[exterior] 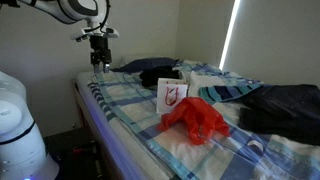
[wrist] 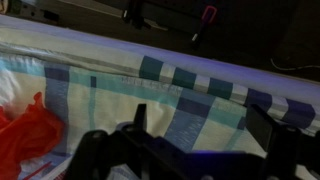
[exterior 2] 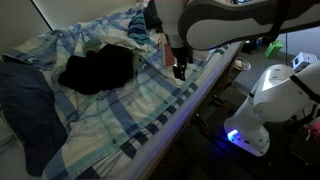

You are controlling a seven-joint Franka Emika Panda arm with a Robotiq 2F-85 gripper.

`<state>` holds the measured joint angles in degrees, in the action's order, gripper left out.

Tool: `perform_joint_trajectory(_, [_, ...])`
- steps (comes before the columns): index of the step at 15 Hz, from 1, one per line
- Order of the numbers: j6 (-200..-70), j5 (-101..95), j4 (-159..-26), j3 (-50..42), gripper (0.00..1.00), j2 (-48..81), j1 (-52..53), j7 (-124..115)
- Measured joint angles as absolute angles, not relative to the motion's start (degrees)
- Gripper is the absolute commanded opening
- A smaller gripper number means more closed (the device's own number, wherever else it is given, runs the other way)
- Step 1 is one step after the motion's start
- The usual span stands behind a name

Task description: Put the plastic bag inside the gift bag

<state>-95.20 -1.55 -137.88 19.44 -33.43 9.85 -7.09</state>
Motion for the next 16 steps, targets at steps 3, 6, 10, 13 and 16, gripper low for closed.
perform_joint_trajectory(3, [-95.2, -1.55, -137.88, 19.17, 1.0, -33.43, 10.12, -7.18])
perform_joint_trajectory(6, [-95.2, -1.54, -137.87, 18.66, 1.0, -33.22, 10.07, -9.71])
perform_joint_trajectory(10, [-95.06, -0.44, -137.29, 16.36, 1.0, -31.56, 9.22, -14.92])
perform_joint_trajectory(13, [-95.06, 0.45, -136.13, 13.94, 1.0, -30.56, 7.83, -17.88])
perform_joint_trajectory(16, [-95.06, 2.31, -134.62, 11.46, 1.0, -30.37, 5.84, -20.78])
